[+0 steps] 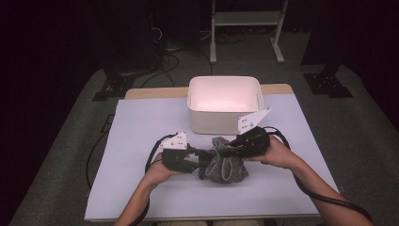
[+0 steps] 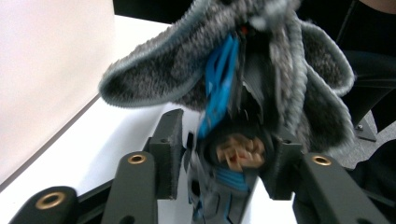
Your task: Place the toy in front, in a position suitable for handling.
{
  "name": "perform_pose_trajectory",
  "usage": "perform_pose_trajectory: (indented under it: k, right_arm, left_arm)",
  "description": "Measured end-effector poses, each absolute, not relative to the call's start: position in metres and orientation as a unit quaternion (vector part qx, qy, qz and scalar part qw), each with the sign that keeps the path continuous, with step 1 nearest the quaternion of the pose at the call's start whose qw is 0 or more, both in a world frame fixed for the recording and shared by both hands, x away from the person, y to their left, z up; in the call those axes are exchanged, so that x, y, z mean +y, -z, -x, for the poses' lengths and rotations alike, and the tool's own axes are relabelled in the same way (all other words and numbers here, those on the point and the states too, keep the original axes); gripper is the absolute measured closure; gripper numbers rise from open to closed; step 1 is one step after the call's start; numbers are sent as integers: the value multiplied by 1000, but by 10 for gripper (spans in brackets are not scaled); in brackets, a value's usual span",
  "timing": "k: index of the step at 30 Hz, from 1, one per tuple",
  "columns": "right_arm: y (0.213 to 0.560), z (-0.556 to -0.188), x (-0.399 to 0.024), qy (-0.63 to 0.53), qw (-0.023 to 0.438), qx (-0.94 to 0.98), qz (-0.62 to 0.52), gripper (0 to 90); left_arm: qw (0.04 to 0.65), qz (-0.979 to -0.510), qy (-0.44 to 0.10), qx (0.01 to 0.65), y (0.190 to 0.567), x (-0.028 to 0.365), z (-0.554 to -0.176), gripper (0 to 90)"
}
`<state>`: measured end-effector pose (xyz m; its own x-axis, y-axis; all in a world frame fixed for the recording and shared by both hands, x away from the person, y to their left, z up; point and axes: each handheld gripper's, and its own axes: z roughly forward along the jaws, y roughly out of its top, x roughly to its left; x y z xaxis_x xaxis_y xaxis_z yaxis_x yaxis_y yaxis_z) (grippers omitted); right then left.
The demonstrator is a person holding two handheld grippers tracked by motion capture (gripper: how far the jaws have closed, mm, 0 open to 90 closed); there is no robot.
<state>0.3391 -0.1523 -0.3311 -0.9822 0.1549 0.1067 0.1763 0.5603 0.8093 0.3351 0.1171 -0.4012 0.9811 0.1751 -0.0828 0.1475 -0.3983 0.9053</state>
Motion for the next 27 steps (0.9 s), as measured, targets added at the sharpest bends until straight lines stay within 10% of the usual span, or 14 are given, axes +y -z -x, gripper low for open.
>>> perform_pose_trajectory:
  k: [27]
  right_arm:
    - [331,-339,-168,439,17,-892,104,822]
  left_arm:
    - [524,-849,-25,57,396,108,-334,619]
